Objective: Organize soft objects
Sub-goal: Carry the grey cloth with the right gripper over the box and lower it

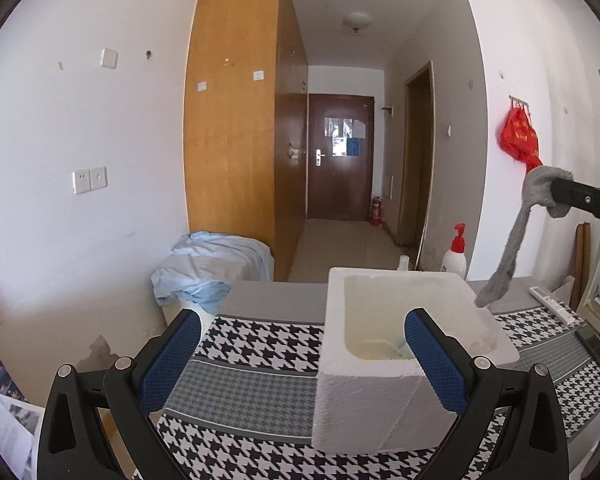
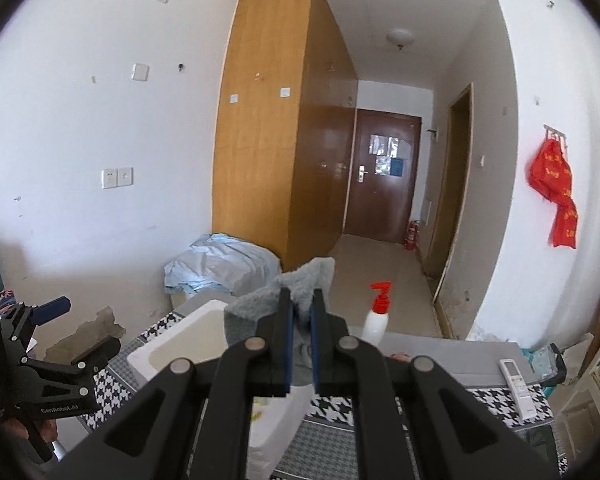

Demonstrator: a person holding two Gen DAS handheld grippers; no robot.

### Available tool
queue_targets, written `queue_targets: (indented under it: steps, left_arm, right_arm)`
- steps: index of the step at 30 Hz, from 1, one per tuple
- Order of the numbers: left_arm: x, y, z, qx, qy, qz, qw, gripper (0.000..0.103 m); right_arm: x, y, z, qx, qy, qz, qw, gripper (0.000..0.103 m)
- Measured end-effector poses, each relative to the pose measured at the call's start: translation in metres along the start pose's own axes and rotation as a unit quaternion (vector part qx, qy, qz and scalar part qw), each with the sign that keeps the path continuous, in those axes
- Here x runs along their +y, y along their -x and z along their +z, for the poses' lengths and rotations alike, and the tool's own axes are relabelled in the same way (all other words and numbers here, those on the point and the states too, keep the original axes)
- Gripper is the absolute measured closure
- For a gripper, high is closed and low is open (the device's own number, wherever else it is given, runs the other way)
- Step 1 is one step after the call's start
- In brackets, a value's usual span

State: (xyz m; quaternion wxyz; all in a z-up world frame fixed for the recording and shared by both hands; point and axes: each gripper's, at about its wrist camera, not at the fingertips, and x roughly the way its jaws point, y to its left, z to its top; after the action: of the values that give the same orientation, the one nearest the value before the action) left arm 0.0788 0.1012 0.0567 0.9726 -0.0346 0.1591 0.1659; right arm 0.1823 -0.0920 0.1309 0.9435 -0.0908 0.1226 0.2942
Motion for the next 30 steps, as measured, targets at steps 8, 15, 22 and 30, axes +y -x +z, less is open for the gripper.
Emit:
queue_targets:
  steps: [8,15,22,30]
  left_arm:
    - [0.010,0.003,-0.010,0.006,0.002,0.006,1.0000,0.001]
    - [0.017,0.004,-0.015,0.010,0.005,0.009,0.9999,0.001]
    - [0.021,0.004,-0.018,0.010,0.007,0.011,0.9999,0.001]
    - [0.026,0.002,-0.023,0.018,0.012,0.015,0.9997,0.001]
  right_arm:
    - [0.017,-0.016,0.000,0.010,0.005,0.025,1.000,0.093]
    - [0.027,-0.029,-0.003,0.027,0.010,0.039,0.999,0.093]
    - [0.033,-0.041,-0.006,0.046,0.008,0.053,0.998,0.093]
    - [0.040,-0.060,-0.011,0.071,0.009,0.059,0.996,0.093]
